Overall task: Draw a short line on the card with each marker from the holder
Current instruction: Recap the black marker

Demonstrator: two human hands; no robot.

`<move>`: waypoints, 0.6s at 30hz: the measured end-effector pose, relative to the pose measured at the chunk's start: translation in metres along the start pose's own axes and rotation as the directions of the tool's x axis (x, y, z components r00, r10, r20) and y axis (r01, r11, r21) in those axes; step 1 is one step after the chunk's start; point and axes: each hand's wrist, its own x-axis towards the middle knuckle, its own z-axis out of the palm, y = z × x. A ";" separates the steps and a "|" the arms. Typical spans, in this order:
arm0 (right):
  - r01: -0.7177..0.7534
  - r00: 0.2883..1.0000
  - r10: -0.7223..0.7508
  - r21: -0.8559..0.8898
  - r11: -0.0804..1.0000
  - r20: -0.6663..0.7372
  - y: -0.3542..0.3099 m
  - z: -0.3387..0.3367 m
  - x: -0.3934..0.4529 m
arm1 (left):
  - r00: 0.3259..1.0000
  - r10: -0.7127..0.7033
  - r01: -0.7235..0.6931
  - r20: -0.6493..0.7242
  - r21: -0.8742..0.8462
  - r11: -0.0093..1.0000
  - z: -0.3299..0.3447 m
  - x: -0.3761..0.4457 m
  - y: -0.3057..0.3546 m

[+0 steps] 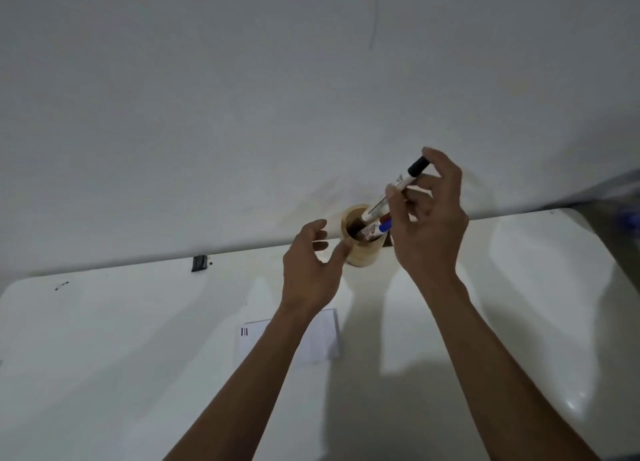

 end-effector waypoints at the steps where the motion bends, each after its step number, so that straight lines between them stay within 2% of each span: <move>1: -0.002 1.000 0.002 -0.017 1.000 -0.007 0.007 0.002 0.006 | 1.000 -0.001 0.000 0.014 0.031 1.000 0.008 0.005 -0.002; 5: -0.057 0.998 0.060 -0.100 0.993 0.023 0.033 0.008 0.013 | 0.998 -0.028 0.024 0.058 0.068 0.997 0.031 0.022 -0.008; 9: -0.115 0.991 0.122 -0.115 0.987 0.057 0.052 0.012 0.008 | 0.998 0.012 -0.017 0.066 0.074 0.997 0.042 0.030 -0.018; 18: -0.123 0.990 0.133 -0.162 0.979 0.053 0.073 0.020 0.002 | 0.995 0.072 -0.076 0.063 0.056 0.996 0.045 0.033 -0.028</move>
